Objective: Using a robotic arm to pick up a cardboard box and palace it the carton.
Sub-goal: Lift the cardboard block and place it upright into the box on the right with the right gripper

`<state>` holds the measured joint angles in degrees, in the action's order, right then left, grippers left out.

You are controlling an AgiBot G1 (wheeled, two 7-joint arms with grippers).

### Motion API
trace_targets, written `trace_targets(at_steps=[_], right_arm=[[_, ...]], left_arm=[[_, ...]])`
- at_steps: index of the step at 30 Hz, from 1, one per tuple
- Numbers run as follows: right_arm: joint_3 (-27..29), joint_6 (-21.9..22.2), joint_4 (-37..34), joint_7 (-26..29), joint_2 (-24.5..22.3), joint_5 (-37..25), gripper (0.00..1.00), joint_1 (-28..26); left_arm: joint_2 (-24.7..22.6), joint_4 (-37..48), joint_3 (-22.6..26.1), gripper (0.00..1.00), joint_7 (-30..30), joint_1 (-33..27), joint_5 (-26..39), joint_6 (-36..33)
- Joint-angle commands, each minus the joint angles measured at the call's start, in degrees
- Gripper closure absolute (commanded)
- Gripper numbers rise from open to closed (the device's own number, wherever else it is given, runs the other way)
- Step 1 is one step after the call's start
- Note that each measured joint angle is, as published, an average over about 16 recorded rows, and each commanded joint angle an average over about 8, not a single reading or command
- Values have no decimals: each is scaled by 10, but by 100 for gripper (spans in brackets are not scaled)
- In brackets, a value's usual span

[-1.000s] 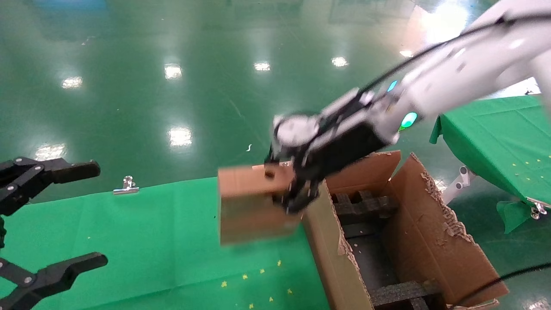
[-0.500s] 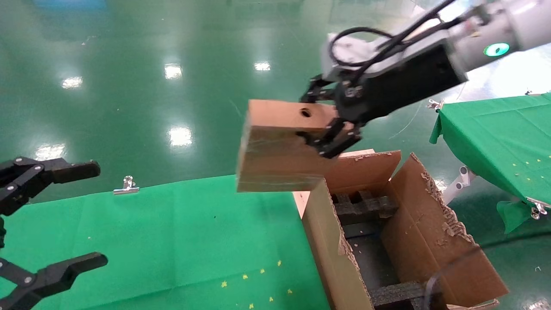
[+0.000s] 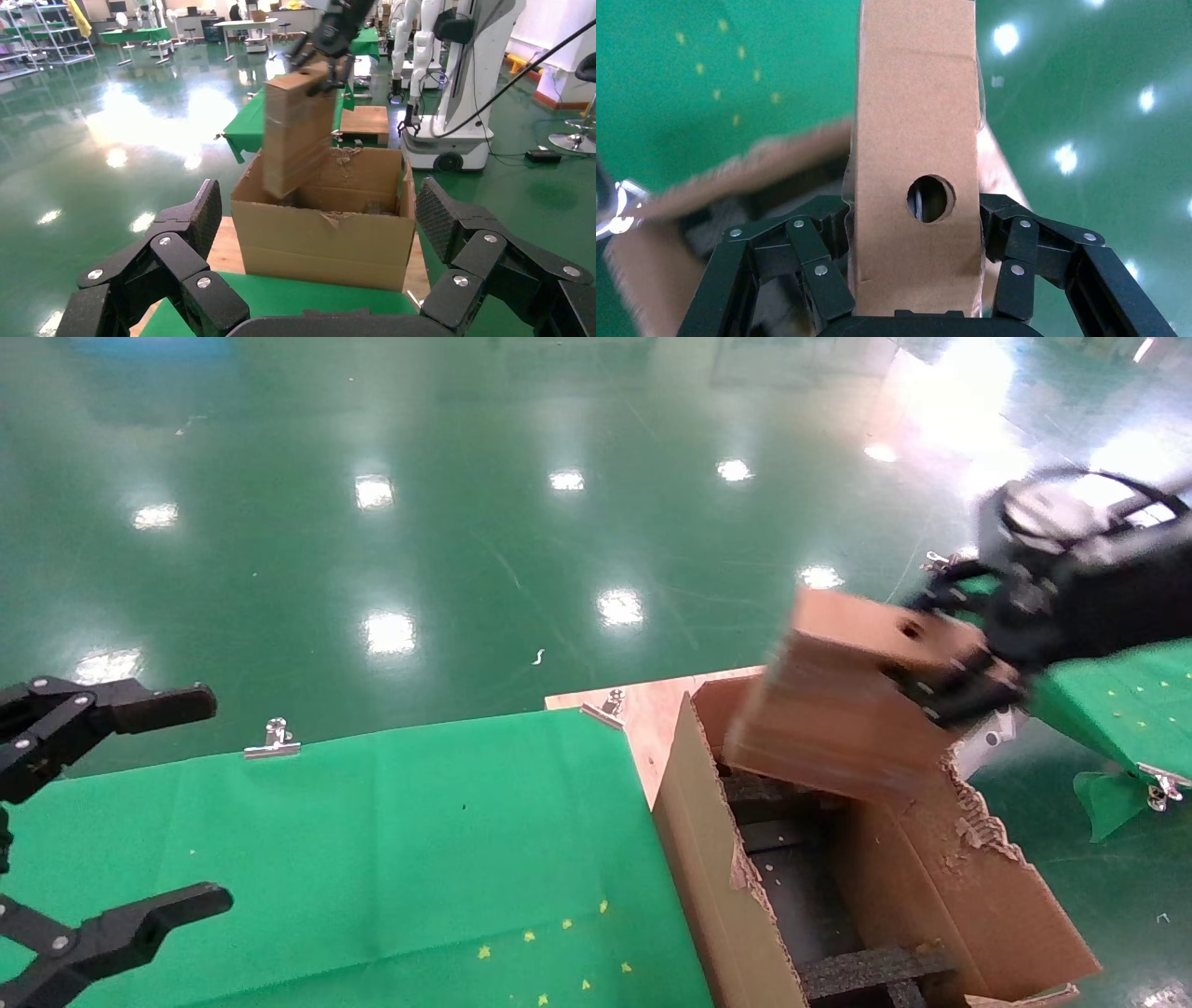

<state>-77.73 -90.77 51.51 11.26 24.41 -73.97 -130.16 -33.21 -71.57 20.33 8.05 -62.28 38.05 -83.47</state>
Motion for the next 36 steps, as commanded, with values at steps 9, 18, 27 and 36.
trace_targets(at_steps=[9, 18, 27, 36], right_arm=[[-48, 18, 107, 67, -110, -12, 100, 10], [-60, 35, 144, 82, -127, -1, 100, 25], [-56, 33, 132, 81, -121, -5, 100, 22], [-77, 105, 183, 185, -145, -51, 100, 51]], left_arm=[[0, 0, 0, 0, 0, 0, 0, 0], [0, 0, 0, 0, 0, 0, 0, 0], [0, 0, 0, 0, 0, 0, 0, 0], [0, 0, 0, 0, 0, 0, 0, 0]])
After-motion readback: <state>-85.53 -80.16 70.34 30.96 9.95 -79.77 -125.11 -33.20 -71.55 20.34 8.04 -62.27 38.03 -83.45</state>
